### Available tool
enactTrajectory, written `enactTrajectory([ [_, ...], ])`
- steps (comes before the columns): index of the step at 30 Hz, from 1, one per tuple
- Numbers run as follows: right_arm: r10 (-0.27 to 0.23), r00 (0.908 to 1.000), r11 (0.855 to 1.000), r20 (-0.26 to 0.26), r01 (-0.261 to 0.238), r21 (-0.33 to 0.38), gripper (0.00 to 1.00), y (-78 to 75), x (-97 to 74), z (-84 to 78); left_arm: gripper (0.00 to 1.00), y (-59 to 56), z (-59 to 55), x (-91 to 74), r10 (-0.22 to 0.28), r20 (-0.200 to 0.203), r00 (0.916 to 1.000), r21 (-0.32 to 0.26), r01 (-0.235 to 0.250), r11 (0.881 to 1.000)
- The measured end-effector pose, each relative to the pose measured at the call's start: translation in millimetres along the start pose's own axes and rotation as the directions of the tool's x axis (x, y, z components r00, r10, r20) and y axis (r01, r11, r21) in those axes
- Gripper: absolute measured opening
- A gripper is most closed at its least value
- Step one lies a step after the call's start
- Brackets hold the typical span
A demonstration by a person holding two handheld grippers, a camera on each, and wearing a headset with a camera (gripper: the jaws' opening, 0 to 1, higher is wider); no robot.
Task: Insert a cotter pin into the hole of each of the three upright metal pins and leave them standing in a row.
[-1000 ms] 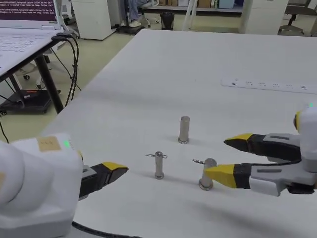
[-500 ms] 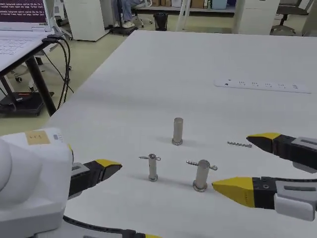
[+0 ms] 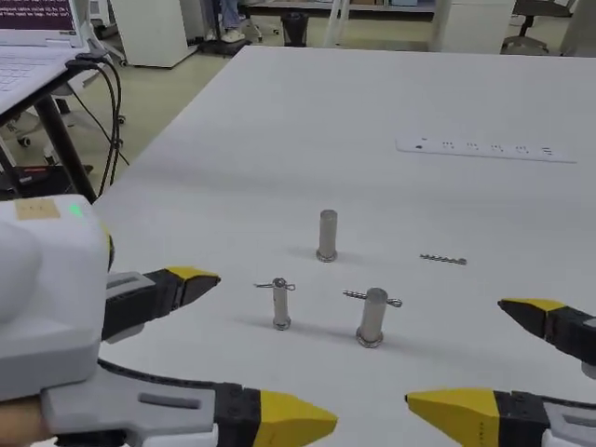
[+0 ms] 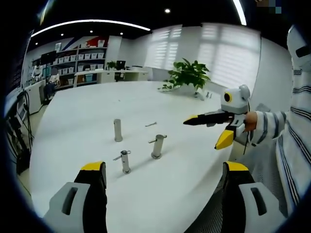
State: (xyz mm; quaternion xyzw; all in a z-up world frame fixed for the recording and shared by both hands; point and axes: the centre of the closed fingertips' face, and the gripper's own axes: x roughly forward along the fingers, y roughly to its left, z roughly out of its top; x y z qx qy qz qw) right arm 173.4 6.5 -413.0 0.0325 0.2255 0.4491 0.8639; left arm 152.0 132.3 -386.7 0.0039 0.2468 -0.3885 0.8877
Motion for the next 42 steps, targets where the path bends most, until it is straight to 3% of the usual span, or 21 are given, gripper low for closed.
enactTrajectory([
  [5,-0.047,0.9989,0.999,-0.008,0.047,0.023,0.98,-6.3,-4.1,-5.1,0.99,10.8,6.7,6.3,-0.006,0.011,0.9999,0.010,0.006,1.000],
  [12,-0.093,0.9956,0.994,0.011,0.092,0.060,0.98,-13.2,-14.2,-2.7,0.99,22.5,16.4,18.4,-0.013,-0.035,0.9993,0.104,0.017,0.994],
  [16,-0.121,0.9926,0.990,0.010,0.120,0.068,0.98,-20.4,-23.1,-1.3,0.99,26.5,30.6,26.6,-0.030,-0.021,0.9993,0.126,0.033,0.992],
  [20,-0.147,0.9891,0.987,0.010,0.146,0.069,0.98,-26.7,-31.3,-0.4,0.97,34.2,44.7,37.0,-0.036,-0.030,0.9989,0.183,0.041,0.982],
  [21,-0.151,0.9885,0.986,0.010,0.150,0.068,0.98,-27.7,-33.6,-0.4,0.94,30.2,50.3,41.5,-0.038,-0.031,0.9988,0.190,0.043,0.981],
  [24,-0.164,0.9865,0.985,0.005,0.163,0.065,0.98,-30.9,-38.3,-1.5,0.93,41.5,63.5,50.6,-0.010,-0.014,0.9999,0.174,0.012,0.985],
  [27,-0.176,0.9844,0.982,0.005,0.175,0.072,0.98,-34.8,-42.8,-2.9,0.87,43.9,71.4,59.7,-0.022,-0.014,0.9997,0.173,0.024,0.985],
  [30,-0.181,0.9835,0.981,0.000,0.180,0.075,0.98,-36.0,-45.0,-4.7,0.80,54.9,77.5,74.4,0.003,-0.041,0.9991,0.244,0.007,0.970],
  [32,-0.181,0.9835,0.981,-0.005,0.181,0.074,0.98,-35.9,-46.2,-5.6,0.77,58.9,80.7,83.0,0.003,-0.060,0.9982,0.269,0.013,0.963],
  [36,-0.181,0.9836,0.980,0.002,0.180,0.084,0.97,-35.9,-48.0,-5.6,0.69,67.3,86.4,98.6,-0.012,-0.067,0.9977,0.274,0.030,0.961],
  [38,-0.179,0.9838,0.980,0.000,0.179,0.088,0.97,-35.9,-48.6,-6.4,0.65,70.8,84.2,106.8,-0.026,-0.086,0.9960,0.231,0.045,0.972],
  [42,-0.187,0.9825,0.978,-0.002,0.186,0.096,0.96,-37.1,-52.0,-7.7,0.60,77.9,74.4,120.6,-0.029,-0.130,0.9911,0.250,0.061,0.966],
])
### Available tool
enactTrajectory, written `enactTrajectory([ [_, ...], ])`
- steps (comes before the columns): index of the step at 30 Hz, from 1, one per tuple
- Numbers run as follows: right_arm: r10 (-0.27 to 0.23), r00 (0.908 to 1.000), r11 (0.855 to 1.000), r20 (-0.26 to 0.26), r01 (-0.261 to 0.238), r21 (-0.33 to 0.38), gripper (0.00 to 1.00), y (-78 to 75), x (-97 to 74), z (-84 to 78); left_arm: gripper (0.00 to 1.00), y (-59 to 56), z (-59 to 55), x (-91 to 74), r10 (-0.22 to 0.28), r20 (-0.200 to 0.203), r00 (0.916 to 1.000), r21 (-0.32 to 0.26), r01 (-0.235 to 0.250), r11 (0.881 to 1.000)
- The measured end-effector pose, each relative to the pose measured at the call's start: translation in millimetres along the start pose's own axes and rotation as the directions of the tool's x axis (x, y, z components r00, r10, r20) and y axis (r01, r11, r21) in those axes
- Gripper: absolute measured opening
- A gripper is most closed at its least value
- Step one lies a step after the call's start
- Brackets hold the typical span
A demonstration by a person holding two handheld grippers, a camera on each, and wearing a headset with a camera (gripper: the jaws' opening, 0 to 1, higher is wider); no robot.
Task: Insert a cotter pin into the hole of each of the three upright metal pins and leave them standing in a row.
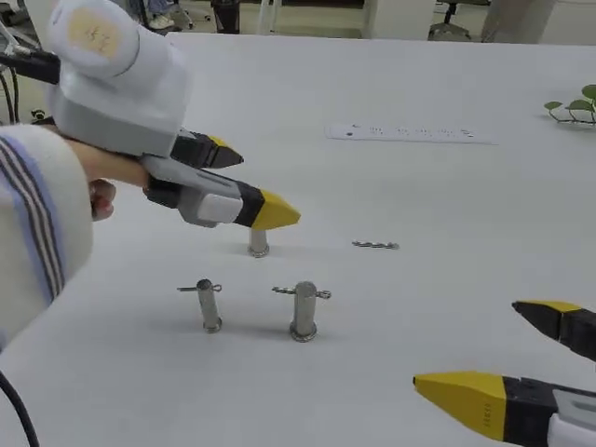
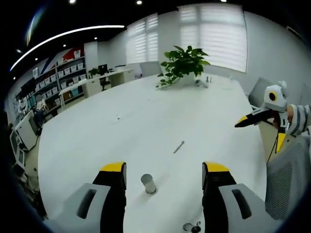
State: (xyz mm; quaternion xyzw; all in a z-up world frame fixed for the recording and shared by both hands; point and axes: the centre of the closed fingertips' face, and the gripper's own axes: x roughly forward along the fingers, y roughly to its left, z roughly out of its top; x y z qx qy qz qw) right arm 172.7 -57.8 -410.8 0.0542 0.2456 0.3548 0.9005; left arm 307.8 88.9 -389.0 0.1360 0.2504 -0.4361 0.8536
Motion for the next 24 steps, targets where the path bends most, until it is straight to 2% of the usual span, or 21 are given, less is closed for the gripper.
enactTrajectory([
  [8,-0.007,1.0000,1.000,-0.006,0.007,0.019,0.96,-2.5,-6.1,-4.8,0.47,13.9,-21.4,23.0,-0.008,-0.050,0.9987,-0.026,0.007,1.000],
  [11,-0.008,1.0000,1.000,-0.004,0.009,0.020,0.96,-2.8,-7.2,-4.4,0.41,16.7,-31.0,28.4,-0.007,-0.072,0.9973,-0.064,0.002,0.998],
  [14,-0.013,0.9999,1.000,-0.001,0.013,0.021,0.95,-3.9,-8.1,-2.7,0.35,19.8,-38.2,32.8,-0.003,-0.095,0.9954,-0.055,-0.002,0.999],
  [19,-0.014,0.9999,1.000,0.002,0.014,0.020,0.95,-5.1,-9.0,-0.1,0.23,27.3,-44.9,38.8,0.008,-0.099,0.9951,-0.068,-0.014,0.998],
  [21,-0.014,0.9999,1.000,-0.001,0.014,0.018,0.95,-5.2,-9.0,-0.2,0.17,34.0,-48.5,40.9,0.036,-0.105,0.9938,-0.054,-0.042,0.998],
  [22,-0.011,0.9999,1.000,-0.003,0.011,0.015,0.95,-4.7,-8.8,-0.2,0.14,38.7,-51.4,41.1,0.060,-0.119,0.9910,-0.019,-0.063,0.998],
  [24,-0.007,0.9999,1.000,-0.010,0.007,0.005,0.95,-3.6,-8.3,-0.6,0.12,35.7,-52.8,42.7,0.039,-0.123,0.9917,-0.036,-0.044,0.998],
])
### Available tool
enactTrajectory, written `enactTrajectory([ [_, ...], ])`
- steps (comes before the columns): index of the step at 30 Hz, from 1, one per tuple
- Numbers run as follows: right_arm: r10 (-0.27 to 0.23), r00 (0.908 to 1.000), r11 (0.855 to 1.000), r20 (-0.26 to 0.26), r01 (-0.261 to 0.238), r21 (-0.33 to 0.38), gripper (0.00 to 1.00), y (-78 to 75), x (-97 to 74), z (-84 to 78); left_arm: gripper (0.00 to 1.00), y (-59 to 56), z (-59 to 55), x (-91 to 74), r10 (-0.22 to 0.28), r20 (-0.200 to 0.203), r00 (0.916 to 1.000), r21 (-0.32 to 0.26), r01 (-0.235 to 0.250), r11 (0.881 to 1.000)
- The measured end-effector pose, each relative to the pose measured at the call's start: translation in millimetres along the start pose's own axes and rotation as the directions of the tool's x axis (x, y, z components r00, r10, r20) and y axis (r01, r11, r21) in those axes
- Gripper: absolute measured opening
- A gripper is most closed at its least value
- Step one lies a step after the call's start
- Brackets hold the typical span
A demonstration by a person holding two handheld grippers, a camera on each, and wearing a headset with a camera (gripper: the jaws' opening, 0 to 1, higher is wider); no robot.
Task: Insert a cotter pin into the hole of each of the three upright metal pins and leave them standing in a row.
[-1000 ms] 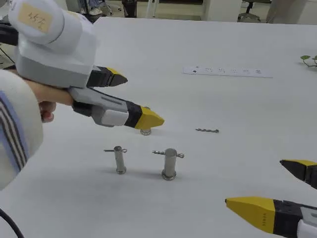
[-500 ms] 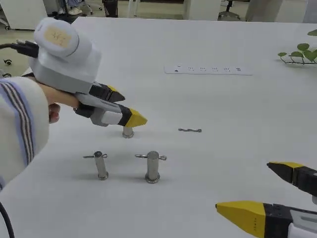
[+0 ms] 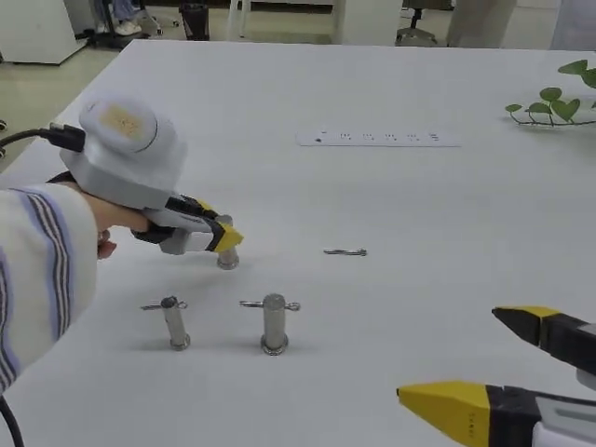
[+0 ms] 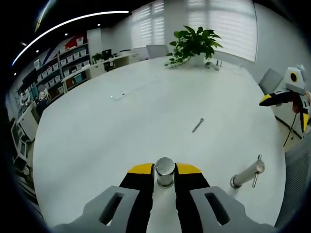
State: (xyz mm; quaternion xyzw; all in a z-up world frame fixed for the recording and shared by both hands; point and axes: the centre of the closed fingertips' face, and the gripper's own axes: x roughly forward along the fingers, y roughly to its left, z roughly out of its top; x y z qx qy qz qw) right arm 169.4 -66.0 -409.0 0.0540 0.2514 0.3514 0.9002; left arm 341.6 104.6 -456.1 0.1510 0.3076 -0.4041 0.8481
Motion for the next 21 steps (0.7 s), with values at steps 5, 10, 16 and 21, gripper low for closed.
enactTrajectory([
  [5,0.004,1.0000,1.000,-0.008,-0.004,0.001,0.94,2.0,2.2,-1.8,0.10,1.1,0.6,-0.1,-0.006,0.021,0.9998,-0.007,0.006,1.000],
  [10,0.024,0.9992,1.000,-0.031,-0.024,-0.005,0.94,7.5,5.2,-6.4,0.10,0.6,0.5,-1.8,-0.012,0.030,0.9995,-0.050,0.014,0.999],
  [16,0.029,0.9990,1.000,-0.034,-0.029,-0.012,0.94,8.2,7.4,-3.0,0.09,-0.7,-1.7,-5.8,-0.002,0.019,0.9998,-0.036,0.003,0.999],
  [21,0.036,0.9990,0.999,-0.028,-0.036,-0.011,0.94,10.6,8.3,-1.5,0.09,-5.3,-2.5,-16.7,0.015,0.007,0.9999,-0.019,-0.015,1.000],
])
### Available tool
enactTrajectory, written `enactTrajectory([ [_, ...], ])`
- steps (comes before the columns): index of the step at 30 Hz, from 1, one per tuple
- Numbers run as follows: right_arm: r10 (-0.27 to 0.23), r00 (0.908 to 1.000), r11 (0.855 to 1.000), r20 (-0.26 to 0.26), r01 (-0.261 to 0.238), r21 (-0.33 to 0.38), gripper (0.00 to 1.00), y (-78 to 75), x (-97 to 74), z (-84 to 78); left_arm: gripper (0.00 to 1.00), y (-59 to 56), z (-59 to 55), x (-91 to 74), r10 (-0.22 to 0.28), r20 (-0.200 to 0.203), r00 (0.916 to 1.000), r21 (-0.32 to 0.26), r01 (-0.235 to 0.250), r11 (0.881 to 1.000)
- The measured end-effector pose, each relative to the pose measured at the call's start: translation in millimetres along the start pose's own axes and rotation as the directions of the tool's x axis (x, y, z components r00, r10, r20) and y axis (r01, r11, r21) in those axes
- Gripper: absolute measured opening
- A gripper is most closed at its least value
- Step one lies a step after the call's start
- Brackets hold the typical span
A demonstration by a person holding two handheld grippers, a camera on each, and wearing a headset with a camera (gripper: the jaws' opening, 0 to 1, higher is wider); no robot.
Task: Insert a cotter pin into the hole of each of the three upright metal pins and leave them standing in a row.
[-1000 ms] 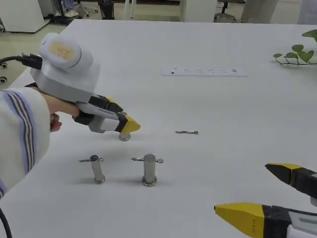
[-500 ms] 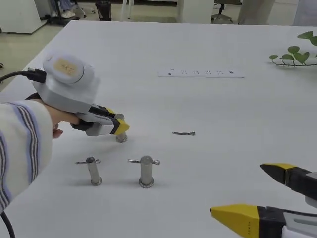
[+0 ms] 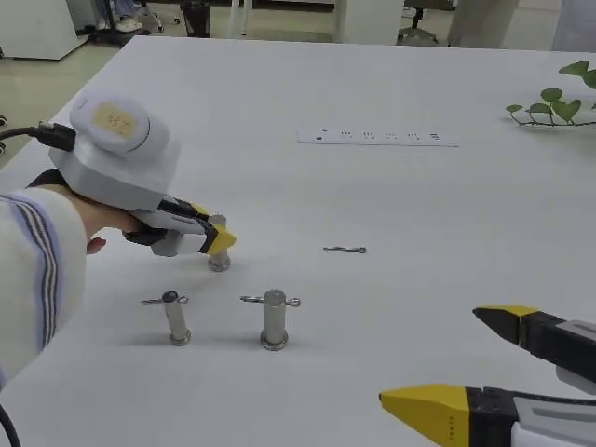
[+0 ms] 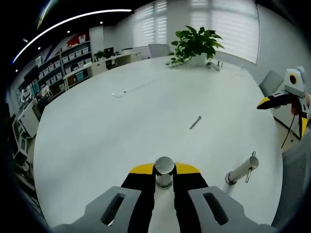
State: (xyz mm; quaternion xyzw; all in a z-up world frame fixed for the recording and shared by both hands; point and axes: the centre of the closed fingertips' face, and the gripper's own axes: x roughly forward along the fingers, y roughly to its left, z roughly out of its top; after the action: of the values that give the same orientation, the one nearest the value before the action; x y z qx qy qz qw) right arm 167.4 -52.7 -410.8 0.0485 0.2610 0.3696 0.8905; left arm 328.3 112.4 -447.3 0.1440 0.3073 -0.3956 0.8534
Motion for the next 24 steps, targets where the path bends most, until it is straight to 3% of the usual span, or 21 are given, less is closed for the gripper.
enactTrajectory([
  [3,0.008,1.0000,1.000,-0.005,-0.008,-0.002,0.94,3.3,0.8,-1.7,0.09,-2.2,6.3,-9.1,0.005,0.024,0.9997,-0.027,-0.005,1.000],
  [15,0.016,0.9999,1.000,-0.006,-0.016,-0.012,0.94,5.3,1.0,1.2,0.09,-3.2,35.5,-52.5,0.043,0.086,0.9954,-0.031,-0.040,0.999],
  [20,0.015,0.9999,1.000,-0.003,-0.015,-0.015,0.94,4.7,0.6,2.5,0.09,-12.7,47.8,-74.1,0.040,0.121,0.9919,-0.019,-0.038,0.999],
  [24,0.017,0.9998,1.000,0.007,-0.016,-0.011,0.94,4.8,0.4,4.0,0.09,-22.8,50.3,-93.0,0.037,0.145,0.9887,-0.005,-0.037,0.999],
])
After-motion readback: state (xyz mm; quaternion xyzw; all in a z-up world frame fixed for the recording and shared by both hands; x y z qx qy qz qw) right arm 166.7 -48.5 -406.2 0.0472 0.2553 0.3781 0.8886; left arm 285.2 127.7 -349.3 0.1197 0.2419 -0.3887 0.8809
